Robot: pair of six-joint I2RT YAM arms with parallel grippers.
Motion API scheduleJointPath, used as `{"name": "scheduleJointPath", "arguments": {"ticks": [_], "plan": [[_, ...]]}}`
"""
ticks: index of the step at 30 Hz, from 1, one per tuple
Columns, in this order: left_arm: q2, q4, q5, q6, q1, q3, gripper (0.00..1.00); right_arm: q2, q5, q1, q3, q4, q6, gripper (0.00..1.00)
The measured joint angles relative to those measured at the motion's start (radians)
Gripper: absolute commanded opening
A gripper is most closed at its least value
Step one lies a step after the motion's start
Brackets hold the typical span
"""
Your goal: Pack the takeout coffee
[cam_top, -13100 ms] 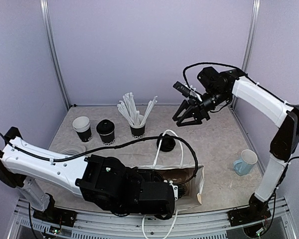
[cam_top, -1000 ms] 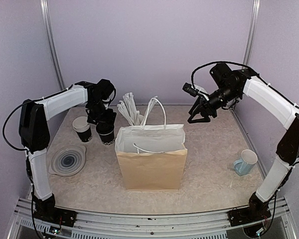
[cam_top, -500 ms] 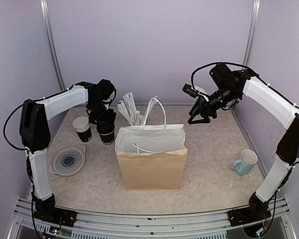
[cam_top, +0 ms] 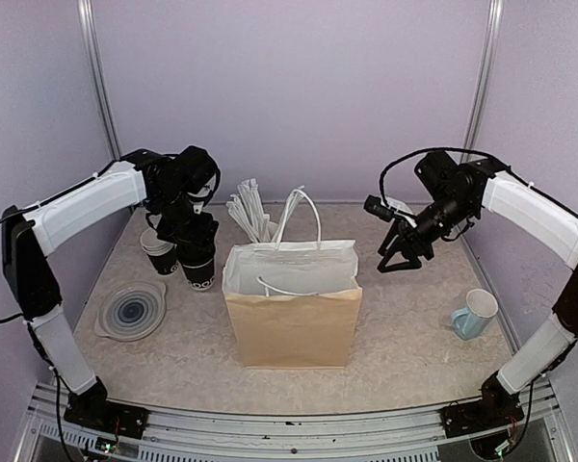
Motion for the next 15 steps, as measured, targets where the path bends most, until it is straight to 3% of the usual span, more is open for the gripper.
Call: {"name": "scheduleJointPath", "arguments": {"ticks": [7,15], "plan": [[-0.236,-0.095,-0.011,-0.074,-0.13,-0.158,0.74,-0.121,-0.068,0.027,-0.295,-0.018,-0.108,0.51],[-0.4,-0.19,0.024,-0.204,-0.284,-0.229,0.73,-0.143,-0.128,0.306,-0.396,0.048,-0.145,0.47]]}}
